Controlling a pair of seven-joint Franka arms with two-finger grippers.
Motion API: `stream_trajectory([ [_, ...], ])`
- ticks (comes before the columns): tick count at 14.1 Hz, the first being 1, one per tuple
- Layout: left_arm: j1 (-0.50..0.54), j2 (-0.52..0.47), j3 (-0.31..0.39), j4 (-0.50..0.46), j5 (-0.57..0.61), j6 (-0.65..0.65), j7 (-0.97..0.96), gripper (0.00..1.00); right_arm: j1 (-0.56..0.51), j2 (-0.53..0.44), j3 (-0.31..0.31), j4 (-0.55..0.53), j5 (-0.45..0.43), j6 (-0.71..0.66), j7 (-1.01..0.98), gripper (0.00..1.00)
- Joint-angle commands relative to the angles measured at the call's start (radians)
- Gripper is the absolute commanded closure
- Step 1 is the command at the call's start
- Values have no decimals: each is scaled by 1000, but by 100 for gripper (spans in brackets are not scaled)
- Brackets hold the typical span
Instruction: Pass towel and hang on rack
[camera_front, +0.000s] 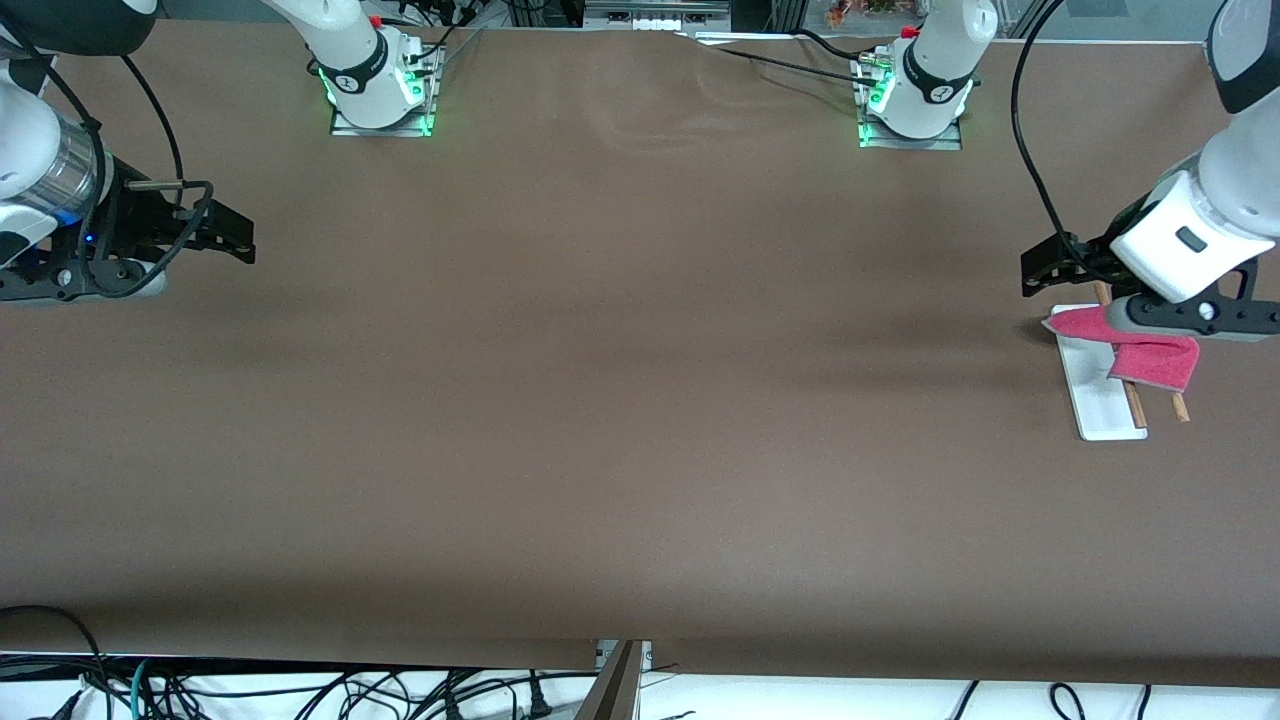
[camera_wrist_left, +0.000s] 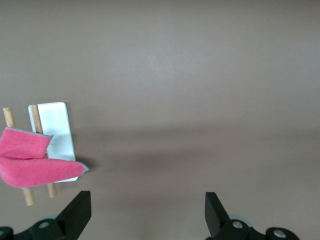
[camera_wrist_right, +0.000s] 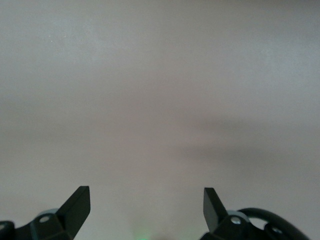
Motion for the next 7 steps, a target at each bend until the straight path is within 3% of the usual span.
stream_trajectory([
  [1, -74, -105, 80, -151, -31, 87, 3, 0, 0, -6, 0, 6, 9, 0, 12, 0],
  [7, -45, -105, 70, -139, 12, 38, 0, 0, 0, -6, 0, 6, 9, 0, 12, 0],
])
